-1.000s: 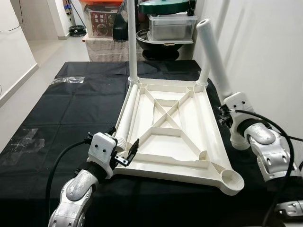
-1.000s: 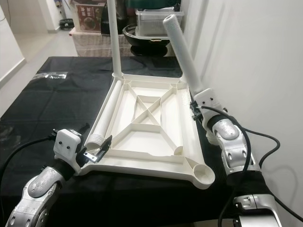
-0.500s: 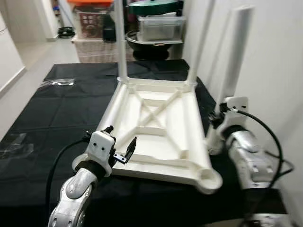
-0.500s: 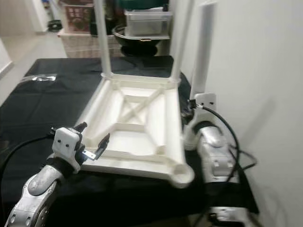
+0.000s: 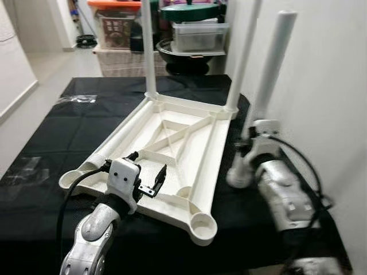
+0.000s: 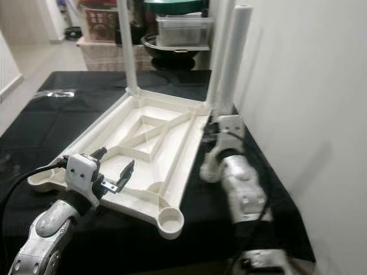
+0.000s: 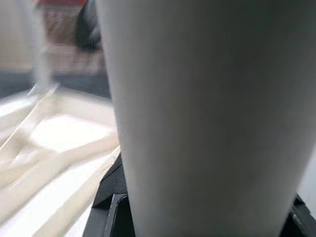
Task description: Building children table
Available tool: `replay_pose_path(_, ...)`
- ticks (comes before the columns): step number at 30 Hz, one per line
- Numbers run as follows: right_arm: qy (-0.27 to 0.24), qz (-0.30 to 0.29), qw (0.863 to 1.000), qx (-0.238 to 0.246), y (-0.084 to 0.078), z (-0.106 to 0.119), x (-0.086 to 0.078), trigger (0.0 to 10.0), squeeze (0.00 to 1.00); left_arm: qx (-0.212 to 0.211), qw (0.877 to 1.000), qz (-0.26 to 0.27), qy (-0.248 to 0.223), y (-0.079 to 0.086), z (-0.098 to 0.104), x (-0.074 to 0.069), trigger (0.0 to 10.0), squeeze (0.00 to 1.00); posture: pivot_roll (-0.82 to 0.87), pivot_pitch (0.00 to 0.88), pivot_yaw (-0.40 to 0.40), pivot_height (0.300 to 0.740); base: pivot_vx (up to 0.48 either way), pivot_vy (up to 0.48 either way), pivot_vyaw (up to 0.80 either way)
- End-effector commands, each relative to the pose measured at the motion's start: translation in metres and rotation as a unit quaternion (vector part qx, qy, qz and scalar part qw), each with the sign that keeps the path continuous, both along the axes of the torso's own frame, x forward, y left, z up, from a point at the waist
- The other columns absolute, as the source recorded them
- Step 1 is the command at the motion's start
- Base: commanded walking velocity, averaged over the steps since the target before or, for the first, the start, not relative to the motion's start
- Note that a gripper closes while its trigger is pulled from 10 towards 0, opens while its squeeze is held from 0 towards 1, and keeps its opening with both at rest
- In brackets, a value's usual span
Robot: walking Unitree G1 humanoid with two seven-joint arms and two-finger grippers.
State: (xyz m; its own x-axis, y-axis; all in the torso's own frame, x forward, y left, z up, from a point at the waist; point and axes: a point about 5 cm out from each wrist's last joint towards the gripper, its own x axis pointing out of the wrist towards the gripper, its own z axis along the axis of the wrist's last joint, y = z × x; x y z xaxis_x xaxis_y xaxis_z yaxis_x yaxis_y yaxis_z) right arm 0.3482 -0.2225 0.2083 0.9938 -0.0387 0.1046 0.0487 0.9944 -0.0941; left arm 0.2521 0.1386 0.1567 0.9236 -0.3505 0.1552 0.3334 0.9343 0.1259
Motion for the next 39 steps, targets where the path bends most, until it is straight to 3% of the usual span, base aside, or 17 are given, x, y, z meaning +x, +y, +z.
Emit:
replay_pose_path(1, -0.022, -0.002, 1.000, 0.005, -0.004, 0.012, 0.001, 10.0, 0.00, -0.005, 1.000, -0.008, 0.003, -0.002, 0.001, -0.001, 10.0, 0.00, 0.01, 0.000, -0.073, 0.740, 0.000, 0.000, 0.00)
replay_pose_path(3, -0.022, -0.002, 1.000, 0.005, -0.004, 0.012, 0.001, 10.0, 0.00, -0.005, 1.000, -0.008, 0.003, -0.002, 0.001, -0.001, 10.0, 0.00, 0.01, 0.000, -0.073, 0.740, 0.000, 0.000, 0.00)
replay_pose_path(5, -0.068, -0.010, 0.997, 0.036, -0.004, 0.038, -0.001, 10.0, 0.00, -0.009, 1.000, -0.007, 0.001, -0.003, 0.002, -0.002, 10.0, 0.00, 0.01, 0.000, -0.068, 0.740, 0.000, 0.000, 0.00)
replay_pose_path(6, -0.068, -0.010, 0.997, 0.036, -0.004, 0.038, -0.001, 10.0, 0.00, -0.009, 1.000, -0.007, 0.001, -0.003, 0.002, -0.002, 10.0, 0.00, 0.01, 0.000, -0.068, 0.740, 0.000, 0.000, 0.00)
replay_pose_path(7, -0.105, 0.008, 0.992, 0.067, 0.012, 0.054, -0.006, 10.0, 0.00, -0.011, 1.000, -0.005, 0.003, -0.002, 0.003, -0.001, 10.0, 0.00, 0.01, 0.000, -0.068, 0.740, 0.000, 0.000, 0.00)
replay_pose_path(8, -0.112, 0.014, 0.991, 0.073, 0.017, 0.057, -0.008, 10.0, 0.00, -0.012, 1.000, -0.005, 0.004, -0.002, 0.004, -0.001, 10.0, 0.00, 0.01, 0.000, -0.068, 0.740, 0.000, 0.000, 0.00)
replay_pose_path(15, -0.107, 0.079, 0.986, 0.097, 0.050, 0.049, -0.012, 10.0, 0.00, -0.018, 1.000, -0.005, 0.001, 0.000, 0.008, -0.001, 10.0, 0.00, 0.03, 0.000, -0.071, 0.740, 0.000, 0.411, -0.69)
replay_pose_path(20, -0.111, 0.087, 0.985, 0.101, 0.053, 0.051, -0.012, 10.0, 0.00, -0.012, 1.000, -0.006, -0.001, -0.001, 0.008, -0.003, 10.0, 0.00, 0.03, 0.000, -0.071, 0.740, 0.000, 0.480, -0.78)
replay_pose_path(23, -0.117, 0.088, 0.985, 0.092, 0.054, 0.054, -0.013, 10.0, 0.00, 0.001, 1.000, 0.001, -0.015, -0.001, 0.010, -0.004, 10.0, 0.00, 0.03, 0.000, -0.071, 0.740, 0.000, 0.000, 0.00)
replay_pose_path(39, -0.110, 0.092, 0.985, 0.094, 0.059, 0.052, -0.015, 10.0, 0.00, -0.009, 1.000, -0.004, -0.012, -0.007, 0.010, -0.004, 10.0, 0.00, 0.03, 0.000, -0.070, 0.740, -0.108, 0.000, 0.00)
